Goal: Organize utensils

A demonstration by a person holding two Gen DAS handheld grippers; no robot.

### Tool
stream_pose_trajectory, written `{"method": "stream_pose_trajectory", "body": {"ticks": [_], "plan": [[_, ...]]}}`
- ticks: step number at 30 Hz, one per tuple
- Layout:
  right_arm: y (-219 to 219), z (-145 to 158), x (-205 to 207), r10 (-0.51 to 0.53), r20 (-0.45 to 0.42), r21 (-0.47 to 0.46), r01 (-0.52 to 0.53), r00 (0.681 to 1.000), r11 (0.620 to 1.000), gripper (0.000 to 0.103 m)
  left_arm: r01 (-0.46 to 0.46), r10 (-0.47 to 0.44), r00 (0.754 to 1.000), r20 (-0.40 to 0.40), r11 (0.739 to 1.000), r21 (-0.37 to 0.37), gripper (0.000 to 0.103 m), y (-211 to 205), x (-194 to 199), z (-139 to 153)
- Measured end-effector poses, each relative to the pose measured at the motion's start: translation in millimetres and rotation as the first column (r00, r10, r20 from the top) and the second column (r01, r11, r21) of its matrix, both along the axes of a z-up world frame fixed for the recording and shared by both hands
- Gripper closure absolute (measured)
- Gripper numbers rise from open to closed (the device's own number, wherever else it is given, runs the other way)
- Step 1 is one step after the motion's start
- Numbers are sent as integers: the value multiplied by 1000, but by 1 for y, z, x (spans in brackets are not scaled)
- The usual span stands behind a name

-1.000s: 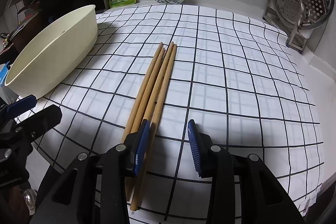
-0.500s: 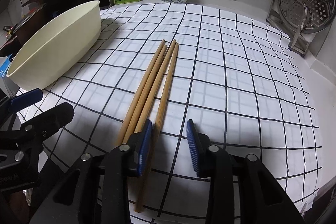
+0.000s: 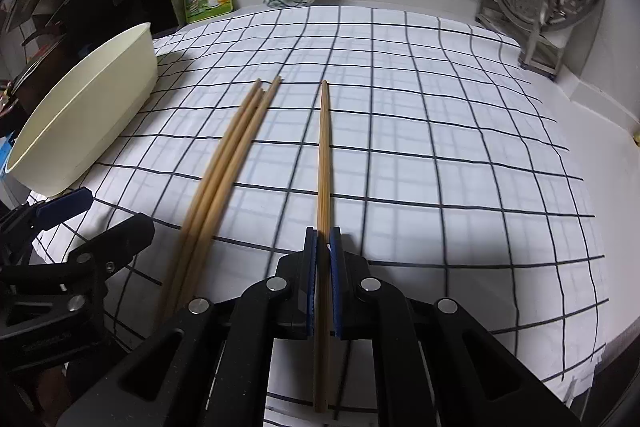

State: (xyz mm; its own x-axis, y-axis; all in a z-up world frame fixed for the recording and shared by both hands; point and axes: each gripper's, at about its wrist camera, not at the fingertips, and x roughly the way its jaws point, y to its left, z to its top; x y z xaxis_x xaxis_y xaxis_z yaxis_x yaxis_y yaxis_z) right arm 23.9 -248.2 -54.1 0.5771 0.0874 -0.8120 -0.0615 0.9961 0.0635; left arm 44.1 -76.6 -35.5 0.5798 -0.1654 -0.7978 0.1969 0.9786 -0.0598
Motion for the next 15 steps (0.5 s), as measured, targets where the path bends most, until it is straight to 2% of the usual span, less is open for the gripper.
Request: {"method": "stream_pose_trajectory", "body": {"ticks": [7,15], "plan": [[-13,-1,-4,-24,-1,24,24,1000,999,96,2,-2,999,-34,1000,-3,16,-7,8,-11],[-14,1,-4,-27,11,24,27,1000,999,96,-13,14,999,-29,1000,19,15,-8,9,-15]]}}
